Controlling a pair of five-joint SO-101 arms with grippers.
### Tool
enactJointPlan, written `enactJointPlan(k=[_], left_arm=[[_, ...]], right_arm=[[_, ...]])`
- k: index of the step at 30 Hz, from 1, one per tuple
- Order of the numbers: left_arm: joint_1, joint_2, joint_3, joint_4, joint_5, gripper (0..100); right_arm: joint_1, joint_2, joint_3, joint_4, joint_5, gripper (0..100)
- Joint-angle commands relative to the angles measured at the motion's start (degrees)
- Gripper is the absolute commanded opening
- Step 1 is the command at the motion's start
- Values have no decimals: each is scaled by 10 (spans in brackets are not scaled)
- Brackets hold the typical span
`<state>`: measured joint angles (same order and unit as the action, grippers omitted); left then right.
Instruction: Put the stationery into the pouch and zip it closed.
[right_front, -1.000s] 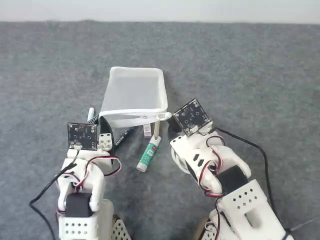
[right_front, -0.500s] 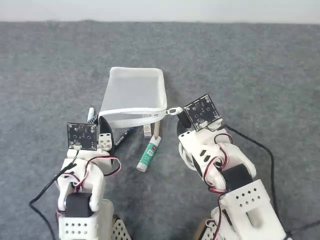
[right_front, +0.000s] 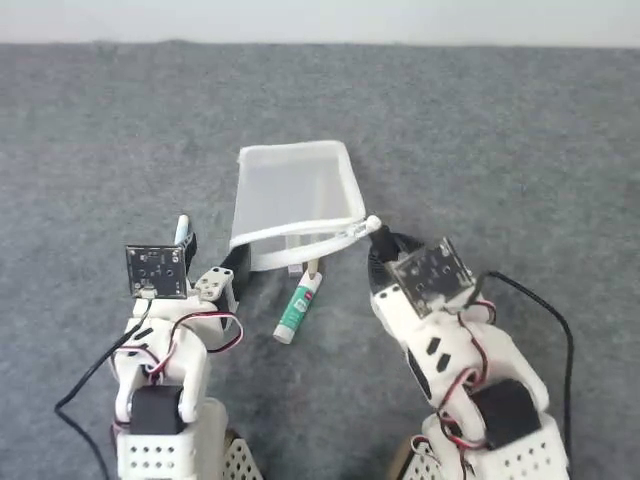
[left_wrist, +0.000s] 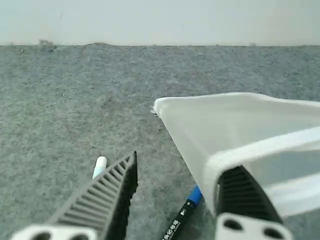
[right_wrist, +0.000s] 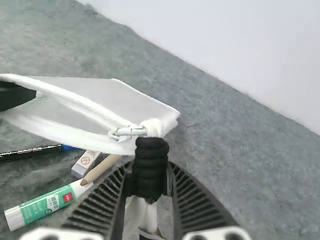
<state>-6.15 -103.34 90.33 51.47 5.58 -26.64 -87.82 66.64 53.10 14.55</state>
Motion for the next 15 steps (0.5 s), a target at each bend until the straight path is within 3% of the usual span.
enactJointPlan(k=[1, 7, 15], left_arm=[[-1, -9, -25, 2, 4, 246], [1, -7, -25, 2, 4, 227], [43, -7, -24, 6, -54, 29]], right_arm=[[-30, -31, -1, 11, 10, 6], [-37, -36, 2, 11, 10, 6], [-37, -35, 2, 11, 10, 6]])
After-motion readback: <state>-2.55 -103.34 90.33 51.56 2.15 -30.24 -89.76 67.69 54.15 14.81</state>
